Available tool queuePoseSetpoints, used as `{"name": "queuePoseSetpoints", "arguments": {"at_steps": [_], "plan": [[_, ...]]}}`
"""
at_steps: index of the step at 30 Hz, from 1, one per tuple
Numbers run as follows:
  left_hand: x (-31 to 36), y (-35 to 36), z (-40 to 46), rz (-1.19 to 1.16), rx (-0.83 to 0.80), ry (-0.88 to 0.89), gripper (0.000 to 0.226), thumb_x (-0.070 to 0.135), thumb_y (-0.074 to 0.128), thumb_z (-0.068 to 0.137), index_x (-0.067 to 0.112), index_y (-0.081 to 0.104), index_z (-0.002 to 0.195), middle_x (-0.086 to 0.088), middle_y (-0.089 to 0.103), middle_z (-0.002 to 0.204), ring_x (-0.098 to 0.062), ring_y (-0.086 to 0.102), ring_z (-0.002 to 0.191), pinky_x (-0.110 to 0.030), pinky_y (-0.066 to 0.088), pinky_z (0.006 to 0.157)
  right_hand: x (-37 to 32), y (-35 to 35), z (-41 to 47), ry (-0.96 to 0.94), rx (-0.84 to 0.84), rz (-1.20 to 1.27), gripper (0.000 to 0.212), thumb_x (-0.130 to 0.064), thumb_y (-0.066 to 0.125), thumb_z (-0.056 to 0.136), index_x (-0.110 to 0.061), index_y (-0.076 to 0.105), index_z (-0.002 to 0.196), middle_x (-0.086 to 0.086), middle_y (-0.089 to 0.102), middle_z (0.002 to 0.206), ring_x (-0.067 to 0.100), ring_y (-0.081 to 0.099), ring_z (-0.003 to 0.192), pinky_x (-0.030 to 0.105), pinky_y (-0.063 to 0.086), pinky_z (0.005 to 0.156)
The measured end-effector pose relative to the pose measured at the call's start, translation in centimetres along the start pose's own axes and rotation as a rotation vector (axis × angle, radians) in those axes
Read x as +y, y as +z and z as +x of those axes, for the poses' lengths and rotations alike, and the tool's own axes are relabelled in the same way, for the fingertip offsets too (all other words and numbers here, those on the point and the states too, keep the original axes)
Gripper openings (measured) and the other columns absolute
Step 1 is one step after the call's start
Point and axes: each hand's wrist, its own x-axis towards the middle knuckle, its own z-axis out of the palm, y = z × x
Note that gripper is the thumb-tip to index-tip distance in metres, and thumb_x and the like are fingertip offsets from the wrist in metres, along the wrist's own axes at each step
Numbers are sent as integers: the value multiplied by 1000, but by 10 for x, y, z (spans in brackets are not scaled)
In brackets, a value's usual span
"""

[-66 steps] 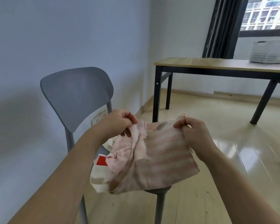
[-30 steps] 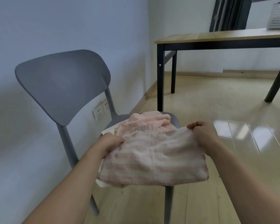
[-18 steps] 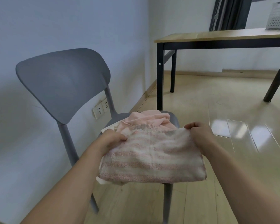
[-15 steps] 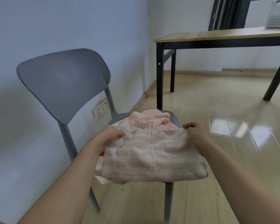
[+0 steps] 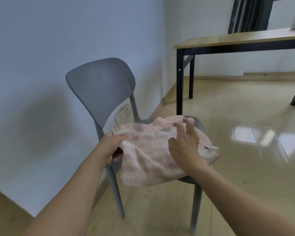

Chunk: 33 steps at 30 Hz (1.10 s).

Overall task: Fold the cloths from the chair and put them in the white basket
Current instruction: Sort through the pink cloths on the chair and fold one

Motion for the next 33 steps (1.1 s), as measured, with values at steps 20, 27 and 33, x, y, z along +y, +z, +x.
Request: {"name": "queuePoseSetpoints", "arguments": {"at_steps": [20,27,33], "plan": [[68,56,-21,139,-84,-35,20,14,49,91,4,59,76,-12,67,66,-19,64,55,-25,53,46,-32,17,-98,68,-4,373,14,-33,38,96,-23,44,88,-8,54,77,14,53,68,34,44,61],[78,163,-8,413,-181,21,17,12,48,84,7,61,73,-6,62,61,-16,55,46,-22,47,49,19,-35,-45,609,84,721,22,-32,46,83,-12,53,74,5,59,79,23,56,73,44,52,72],[53,214,22,628,-230,101,12,17,49,88,9,54,81,-6,53,68,-17,45,54,-25,36,53,80,-43,-21,683,-174,161,27,-29,38,87,-13,60,92,12,52,114,33,47,107,38,39,86]]}}
